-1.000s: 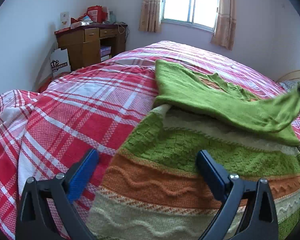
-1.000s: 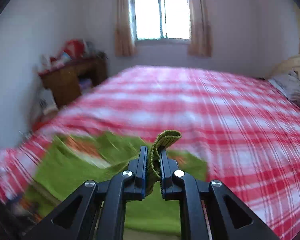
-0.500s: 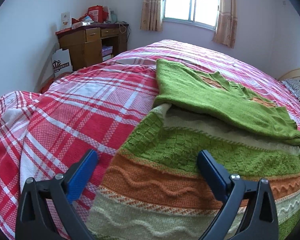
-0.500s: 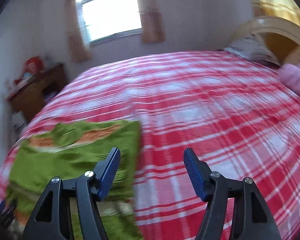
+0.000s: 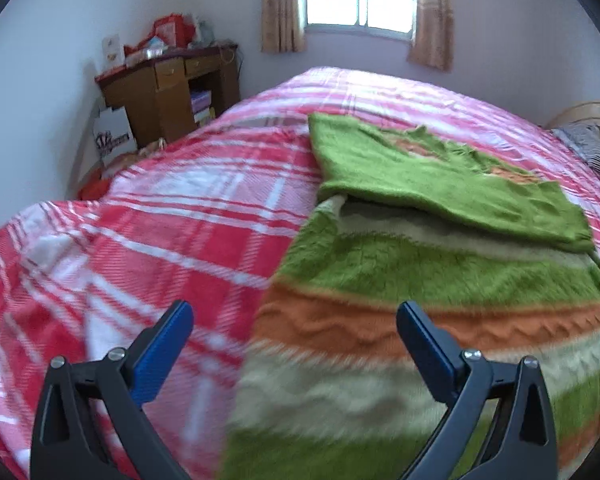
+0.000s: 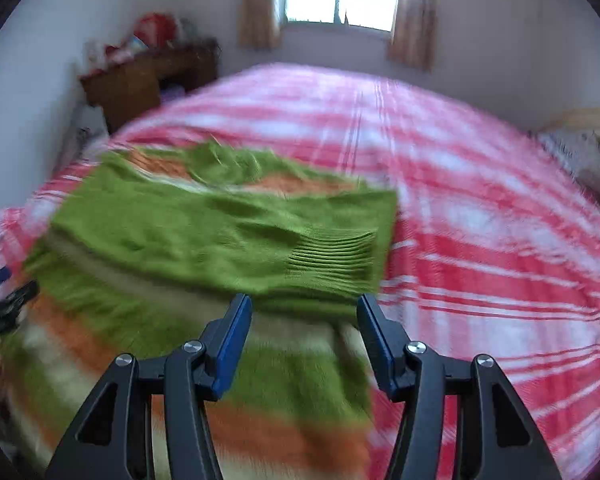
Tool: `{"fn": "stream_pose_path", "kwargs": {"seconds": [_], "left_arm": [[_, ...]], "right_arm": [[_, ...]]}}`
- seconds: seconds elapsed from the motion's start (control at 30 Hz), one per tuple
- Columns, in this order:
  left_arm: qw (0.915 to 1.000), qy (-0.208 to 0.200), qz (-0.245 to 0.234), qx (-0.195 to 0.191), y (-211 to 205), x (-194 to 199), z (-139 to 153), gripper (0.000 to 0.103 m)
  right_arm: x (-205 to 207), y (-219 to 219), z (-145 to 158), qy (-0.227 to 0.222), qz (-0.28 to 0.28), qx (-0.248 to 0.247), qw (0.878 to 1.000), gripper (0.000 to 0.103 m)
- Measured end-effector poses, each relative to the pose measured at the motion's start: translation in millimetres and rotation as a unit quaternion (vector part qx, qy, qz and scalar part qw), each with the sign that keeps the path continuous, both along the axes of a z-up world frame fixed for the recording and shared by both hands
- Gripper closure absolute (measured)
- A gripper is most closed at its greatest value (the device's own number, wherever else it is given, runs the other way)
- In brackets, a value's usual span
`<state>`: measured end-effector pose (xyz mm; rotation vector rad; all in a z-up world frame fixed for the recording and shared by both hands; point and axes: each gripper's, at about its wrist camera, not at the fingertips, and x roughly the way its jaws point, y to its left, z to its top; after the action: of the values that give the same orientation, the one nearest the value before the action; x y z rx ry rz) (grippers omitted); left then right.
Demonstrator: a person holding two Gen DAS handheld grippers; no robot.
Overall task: Fold small clothes
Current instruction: 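Move the right tool to the sweater hem and grasp it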
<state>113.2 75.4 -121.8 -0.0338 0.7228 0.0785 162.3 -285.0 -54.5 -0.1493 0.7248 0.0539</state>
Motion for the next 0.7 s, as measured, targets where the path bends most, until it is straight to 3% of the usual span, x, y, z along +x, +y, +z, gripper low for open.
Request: {"fn": "stream_pose_path", "kwargs": {"seconds": [0.13,0.3,0.47,0.53,0.67,0.7], "left_arm": [[0.9996,-0.024,-0.011,-0.012,16,-37,16,0.000],[0.9989,-0.044,-0.017,-0.005,18,-70,32,0.000],[0.9980,-0.054,-0.033,0.003,16,-88,44,0.000],[0.9979,-0.059,-0.027,0.004,18,-94,48,0.000],[0.9969,-0.077,-0.016,-0.002,24,-109,58,0.000],[0.9966,-0.081,-0.015,0.000,25,-111,61,0.000]], "right_arm": [[-72,-18,8,0.014,0.007,0.035,0.999,0.046],[-141,-30,-13,0.066,0.010,0.068,0.995,0.046],[-179,-1,-30,0.097,0.094,0.003,0.991,0.046],[-182,7,-38,0.121,0.097,-0.015,0.988,0.046],[-182,11,-49,0.151,0.063,0.085,0.983,0.046],[-183,16,-53,0.157,0.050,0.089,0.982,0.046]]}}
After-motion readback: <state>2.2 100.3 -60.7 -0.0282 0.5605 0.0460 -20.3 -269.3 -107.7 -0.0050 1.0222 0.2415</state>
